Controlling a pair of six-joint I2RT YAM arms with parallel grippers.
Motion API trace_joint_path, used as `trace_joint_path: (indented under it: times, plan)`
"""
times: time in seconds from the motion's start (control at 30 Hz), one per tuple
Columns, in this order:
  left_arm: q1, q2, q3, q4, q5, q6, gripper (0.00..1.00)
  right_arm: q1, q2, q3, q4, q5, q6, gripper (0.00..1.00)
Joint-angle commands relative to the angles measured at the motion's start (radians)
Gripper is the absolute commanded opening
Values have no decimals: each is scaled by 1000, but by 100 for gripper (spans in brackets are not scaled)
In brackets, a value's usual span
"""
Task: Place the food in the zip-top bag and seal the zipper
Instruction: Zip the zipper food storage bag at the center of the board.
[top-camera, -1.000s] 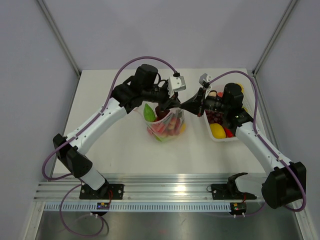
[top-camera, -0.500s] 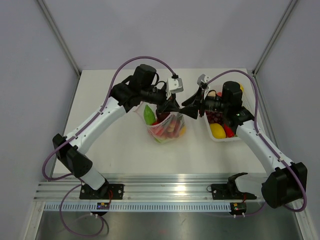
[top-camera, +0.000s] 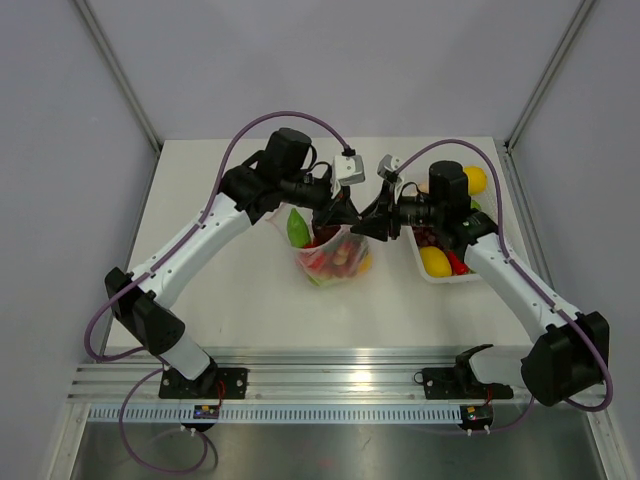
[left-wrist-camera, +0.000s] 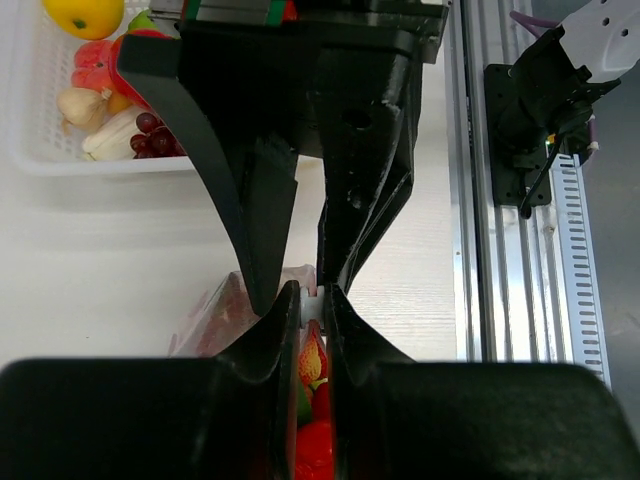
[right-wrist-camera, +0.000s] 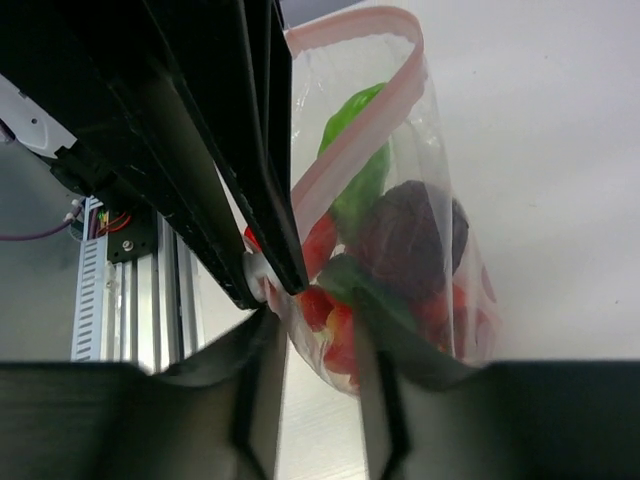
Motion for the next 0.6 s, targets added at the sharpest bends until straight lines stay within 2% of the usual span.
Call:
trace_joint_path:
  times: [0.0,0.03,0.07,0.57]
  plan:
    - [0,-37,9,46,54,-7,0,13,5,3,124,-17,69,31]
    - [0,-37,9,45,54,-8,0,13,8,-2,153,-17,92,20]
    - [0,-35,9,43,52,-7,0,13,7,-8,229,-11,130,0]
    - [32,-40,-33,2,-11,23,0,11,-212,-267,553,314,271,0]
